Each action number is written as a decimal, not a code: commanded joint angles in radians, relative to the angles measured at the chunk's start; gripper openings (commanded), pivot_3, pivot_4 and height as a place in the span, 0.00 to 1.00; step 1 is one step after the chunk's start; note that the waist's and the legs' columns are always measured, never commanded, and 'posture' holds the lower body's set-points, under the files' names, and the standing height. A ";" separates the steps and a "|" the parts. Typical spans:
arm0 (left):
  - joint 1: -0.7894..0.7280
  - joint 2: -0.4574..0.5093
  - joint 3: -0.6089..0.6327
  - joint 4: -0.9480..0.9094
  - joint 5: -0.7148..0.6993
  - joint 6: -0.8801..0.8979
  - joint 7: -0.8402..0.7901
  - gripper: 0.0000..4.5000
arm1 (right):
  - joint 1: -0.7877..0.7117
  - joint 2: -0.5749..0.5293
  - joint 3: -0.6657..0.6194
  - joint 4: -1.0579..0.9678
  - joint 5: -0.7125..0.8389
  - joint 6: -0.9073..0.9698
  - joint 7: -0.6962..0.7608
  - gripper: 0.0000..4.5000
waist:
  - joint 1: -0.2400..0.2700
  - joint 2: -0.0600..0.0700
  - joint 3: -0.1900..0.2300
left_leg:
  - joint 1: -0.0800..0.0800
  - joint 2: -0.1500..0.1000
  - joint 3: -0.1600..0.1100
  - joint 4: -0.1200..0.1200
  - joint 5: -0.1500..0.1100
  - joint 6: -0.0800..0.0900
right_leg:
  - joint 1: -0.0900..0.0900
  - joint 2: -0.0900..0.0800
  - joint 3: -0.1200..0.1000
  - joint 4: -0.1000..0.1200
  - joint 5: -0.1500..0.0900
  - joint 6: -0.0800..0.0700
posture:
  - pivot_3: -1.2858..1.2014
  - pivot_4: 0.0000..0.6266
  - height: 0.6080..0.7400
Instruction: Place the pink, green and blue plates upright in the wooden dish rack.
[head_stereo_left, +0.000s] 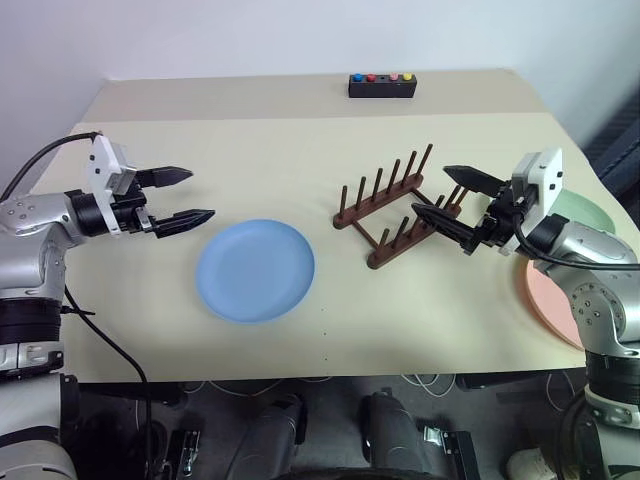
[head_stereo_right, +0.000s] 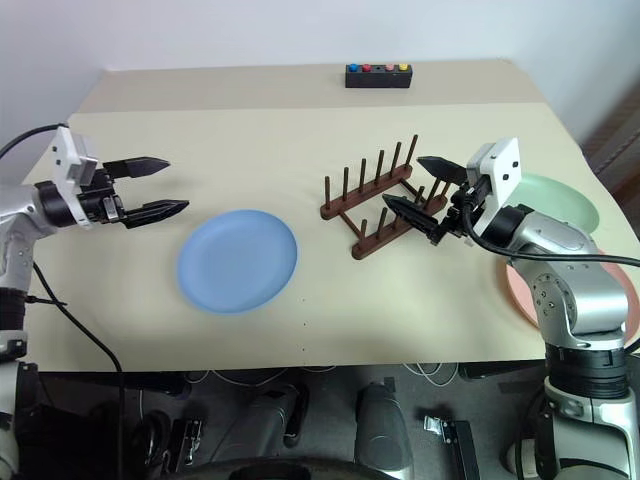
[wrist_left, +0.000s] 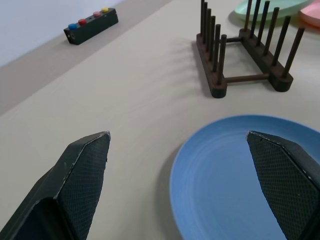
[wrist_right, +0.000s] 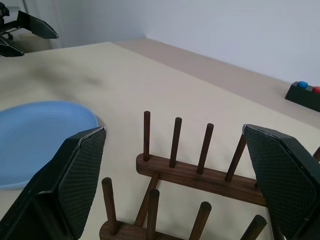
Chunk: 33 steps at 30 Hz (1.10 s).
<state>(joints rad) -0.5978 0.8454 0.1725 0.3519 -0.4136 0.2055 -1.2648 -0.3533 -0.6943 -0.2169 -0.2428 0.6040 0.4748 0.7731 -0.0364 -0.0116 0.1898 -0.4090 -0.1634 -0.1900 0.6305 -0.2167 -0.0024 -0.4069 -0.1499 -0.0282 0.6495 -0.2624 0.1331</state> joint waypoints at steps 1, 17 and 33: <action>-0.040 0.004 0.000 0.017 0.011 -0.026 -0.007 1.00 | -0.009 -0.003 -0.032 -0.046 0.005 -0.020 -0.008 0.99 | 0.000 0.000 0.000 | 0.000 0.000 0.000 0.000 0.000 0.000 | 0.000 0.000 0.000 0.000 0.000 0.000 | 0.52 0.24 1.00; -0.134 -0.080 -0.030 0.061 0.018 -0.057 -0.004 1.00 | 0.028 -0.020 -0.061 -0.057 -0.032 -0.070 -0.014 0.99 | 0.022 0.000 0.000 | 0.000 0.000 0.002 0.000 0.000 0.000 | 0.000 0.000 0.001 -0.001 0.000 0.000 | 0.52 0.24 1.00; -0.182 -0.211 -0.233 -0.203 0.036 0.212 0.057 1.00 | 0.095 0.017 -0.079 -0.072 -0.067 -0.101 -0.076 0.99 | 0.027 0.000 0.000 | 0.000 0.000 0.002 0.000 0.000 0.000 | 0.000 0.000 0.001 -0.001 0.000 0.000 | 0.52 0.24 1.00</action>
<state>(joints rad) -0.7552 0.6509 -0.0099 0.2269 -0.3834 0.3779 -1.2198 -0.2521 -0.6779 -0.2728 -0.2762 0.5448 0.3988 0.7107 -0.0097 -0.0118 0.1899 -0.4092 -0.1635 -0.1877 0.6311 -0.2168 -0.0022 -0.4061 -0.1503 -0.0266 0.6479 -0.2622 0.1334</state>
